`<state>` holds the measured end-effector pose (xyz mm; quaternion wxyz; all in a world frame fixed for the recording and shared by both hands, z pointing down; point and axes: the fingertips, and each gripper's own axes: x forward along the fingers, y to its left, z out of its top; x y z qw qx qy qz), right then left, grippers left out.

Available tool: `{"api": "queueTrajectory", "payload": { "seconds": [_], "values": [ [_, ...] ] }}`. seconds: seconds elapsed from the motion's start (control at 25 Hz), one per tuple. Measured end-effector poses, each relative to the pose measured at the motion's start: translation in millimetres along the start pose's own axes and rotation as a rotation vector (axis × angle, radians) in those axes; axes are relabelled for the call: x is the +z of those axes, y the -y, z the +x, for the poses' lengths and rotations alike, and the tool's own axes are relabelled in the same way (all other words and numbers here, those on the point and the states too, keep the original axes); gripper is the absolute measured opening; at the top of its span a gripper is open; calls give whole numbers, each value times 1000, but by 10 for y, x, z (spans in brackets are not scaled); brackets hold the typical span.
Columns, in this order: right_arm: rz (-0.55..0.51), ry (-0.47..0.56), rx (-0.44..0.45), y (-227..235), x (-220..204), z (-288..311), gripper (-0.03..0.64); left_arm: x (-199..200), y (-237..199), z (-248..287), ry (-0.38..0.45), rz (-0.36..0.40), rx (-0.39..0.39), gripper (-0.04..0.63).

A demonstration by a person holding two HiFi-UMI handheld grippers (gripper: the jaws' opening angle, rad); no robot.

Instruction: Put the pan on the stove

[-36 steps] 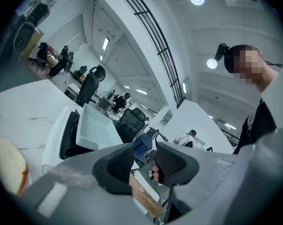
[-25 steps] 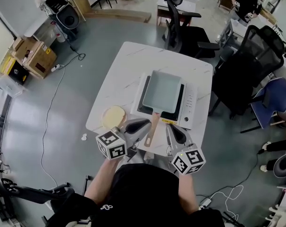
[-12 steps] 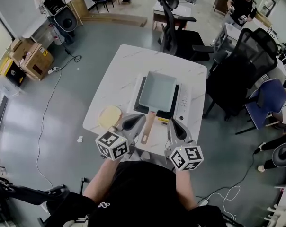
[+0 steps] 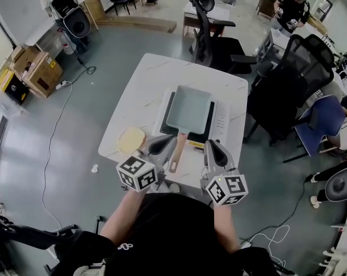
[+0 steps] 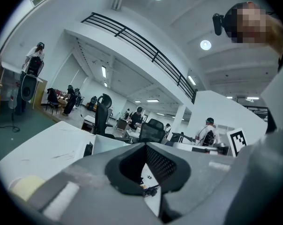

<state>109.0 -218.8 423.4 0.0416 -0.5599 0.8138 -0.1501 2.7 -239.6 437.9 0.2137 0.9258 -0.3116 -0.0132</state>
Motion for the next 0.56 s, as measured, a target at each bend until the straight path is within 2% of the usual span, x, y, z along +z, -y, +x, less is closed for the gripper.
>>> {"api": "queueTrajectory", "payload": {
  "seconds": [0.56],
  "values": [
    [-19, 1, -3, 88, 79, 25, -12, 47, -67, 67, -9, -12, 12, 0]
  ]
}}
